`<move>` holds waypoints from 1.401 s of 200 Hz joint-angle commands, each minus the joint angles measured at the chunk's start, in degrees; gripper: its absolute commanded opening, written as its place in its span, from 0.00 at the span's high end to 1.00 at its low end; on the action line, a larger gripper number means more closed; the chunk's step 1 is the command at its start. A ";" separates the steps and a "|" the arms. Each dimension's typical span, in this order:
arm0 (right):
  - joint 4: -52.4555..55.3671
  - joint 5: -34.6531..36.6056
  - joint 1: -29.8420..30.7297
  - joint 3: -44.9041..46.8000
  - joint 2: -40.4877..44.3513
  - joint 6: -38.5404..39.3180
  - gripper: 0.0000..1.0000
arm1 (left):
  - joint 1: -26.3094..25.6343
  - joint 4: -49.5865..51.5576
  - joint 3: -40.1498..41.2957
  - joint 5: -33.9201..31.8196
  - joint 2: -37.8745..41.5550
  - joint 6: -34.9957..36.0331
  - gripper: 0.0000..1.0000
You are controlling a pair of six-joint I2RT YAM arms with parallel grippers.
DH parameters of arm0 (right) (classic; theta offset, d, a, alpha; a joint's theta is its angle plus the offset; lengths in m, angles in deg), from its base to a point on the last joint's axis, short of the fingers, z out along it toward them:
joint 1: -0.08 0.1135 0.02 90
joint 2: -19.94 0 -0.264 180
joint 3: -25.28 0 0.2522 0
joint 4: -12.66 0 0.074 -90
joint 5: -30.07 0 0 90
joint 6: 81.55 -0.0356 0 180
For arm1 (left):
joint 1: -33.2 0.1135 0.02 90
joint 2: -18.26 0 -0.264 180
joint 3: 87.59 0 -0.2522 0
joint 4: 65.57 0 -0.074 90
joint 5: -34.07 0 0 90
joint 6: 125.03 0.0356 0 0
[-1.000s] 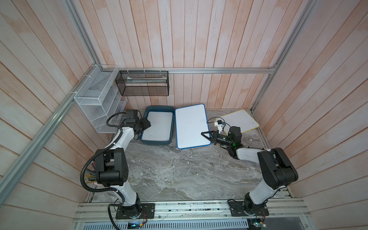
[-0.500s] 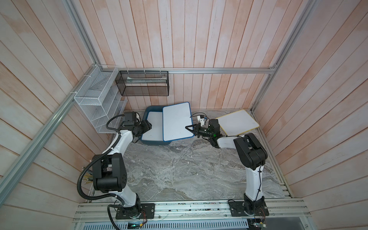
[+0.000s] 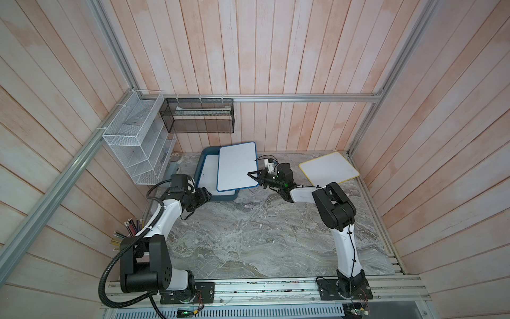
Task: Put the whiteboard into the storage box
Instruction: Place the whiteboard in the storage box.
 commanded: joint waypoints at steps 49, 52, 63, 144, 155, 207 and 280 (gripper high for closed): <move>-4.00 1.91 1.62 -7.29 -3.54 0.10 1.00 | 1.91 1.56 6.16 6.11 9.32 2.35 0.29; -4.13 2.14 1.74 -7.41 -3.63 -0.06 1.00 | 1.95 1.49 6.40 6.09 9.61 2.06 0.29; -3.97 2.99 2.09 -7.93 -4.20 -0.12 1.00 | 2.01 0.98 7.40 6.85 10.54 0.92 0.29; -0.01 10.74 4.45 -17.46 -10.78 -1.49 1.00 | 2.17 -4.20 13.39 12.70 13.61 -3.84 0.29; 0.23 12.18 4.84 -18.55 -11.57 -2.06 1.00 | 2.18 -4.62 13.97 12.64 14.06 -4.28 0.29; 8.68 17.39 7.55 -25.70 -14.24 -1.47 1.00 | 2.27 -5.01 15.59 13.12 15.18 -4.88 0.29; 16.47 20.12 10.75 -32.04 -16.76 0.36 1.00 | 2.24 -2.64 15.68 14.65 18.87 -6.27 0.29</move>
